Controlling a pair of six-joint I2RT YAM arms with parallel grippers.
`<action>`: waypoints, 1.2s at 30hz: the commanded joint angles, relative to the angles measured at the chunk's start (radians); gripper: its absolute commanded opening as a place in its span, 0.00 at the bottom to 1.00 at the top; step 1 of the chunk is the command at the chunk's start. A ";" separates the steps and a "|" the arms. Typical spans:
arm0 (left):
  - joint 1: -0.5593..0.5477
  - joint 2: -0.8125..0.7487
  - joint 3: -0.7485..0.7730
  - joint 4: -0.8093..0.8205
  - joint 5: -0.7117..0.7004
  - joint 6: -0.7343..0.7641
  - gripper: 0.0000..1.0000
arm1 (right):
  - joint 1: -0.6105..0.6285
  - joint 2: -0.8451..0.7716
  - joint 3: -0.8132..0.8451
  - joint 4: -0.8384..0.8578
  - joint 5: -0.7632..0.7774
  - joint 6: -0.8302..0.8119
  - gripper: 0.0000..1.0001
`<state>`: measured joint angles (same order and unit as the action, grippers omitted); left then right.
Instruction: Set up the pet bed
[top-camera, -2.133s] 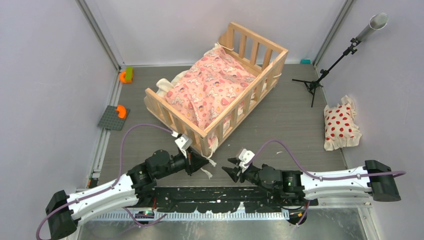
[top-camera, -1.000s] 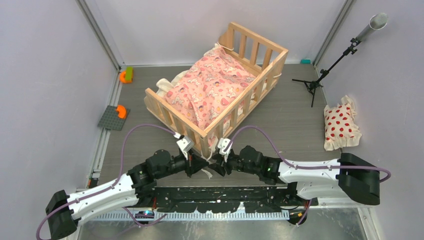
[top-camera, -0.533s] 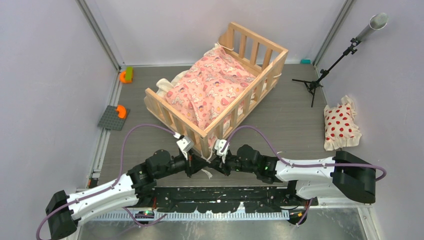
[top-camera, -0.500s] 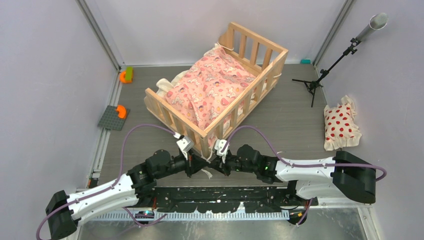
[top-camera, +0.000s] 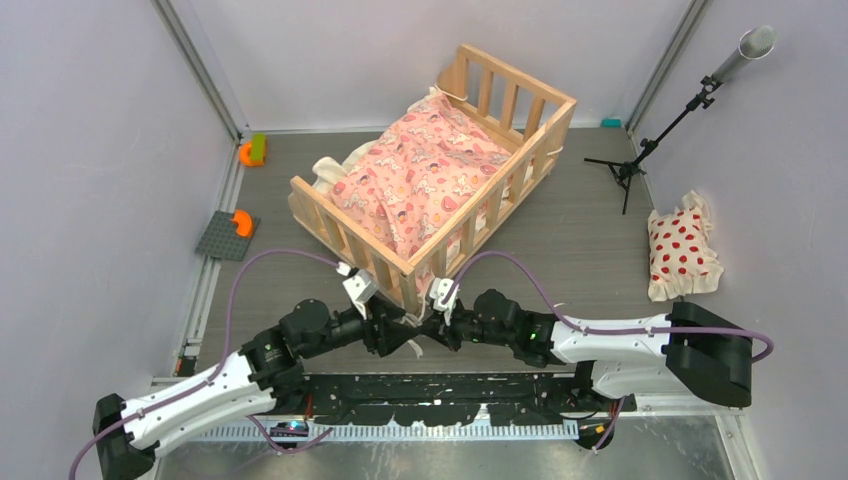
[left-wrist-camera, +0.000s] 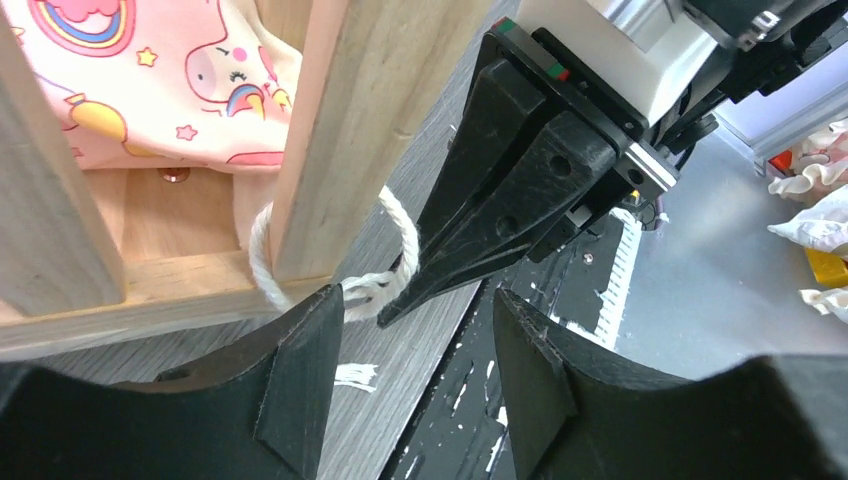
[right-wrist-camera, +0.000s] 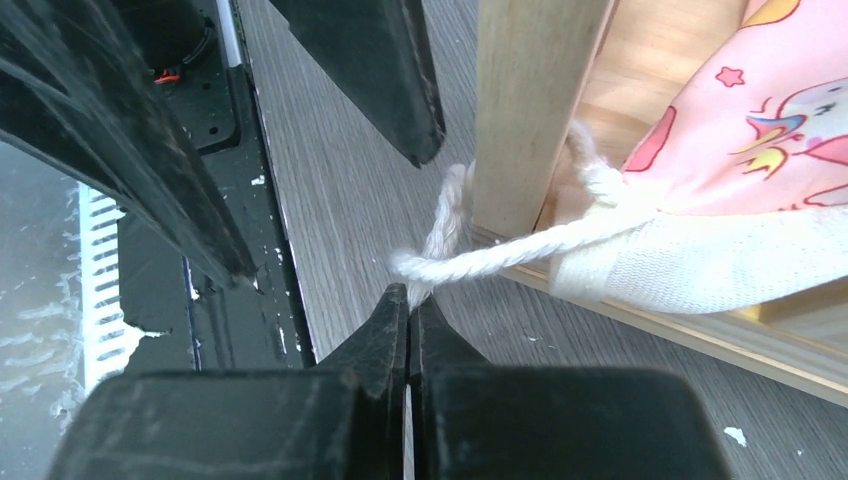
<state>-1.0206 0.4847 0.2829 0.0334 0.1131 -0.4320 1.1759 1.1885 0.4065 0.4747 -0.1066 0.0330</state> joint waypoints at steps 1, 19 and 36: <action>0.001 -0.062 0.035 -0.108 -0.035 0.024 0.58 | -0.004 -0.034 0.017 0.049 0.033 0.019 0.01; 0.001 -0.041 -0.149 -0.003 -0.150 0.028 0.65 | -0.002 -0.072 0.043 0.038 0.000 0.066 0.01; 0.001 0.303 -0.193 0.401 -0.196 0.099 0.59 | -0.004 -0.046 0.056 0.059 -0.033 0.097 0.01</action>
<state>-1.0206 0.8009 0.1169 0.2924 -0.0116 -0.3660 1.1759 1.1408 0.4171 0.4820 -0.1200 0.1135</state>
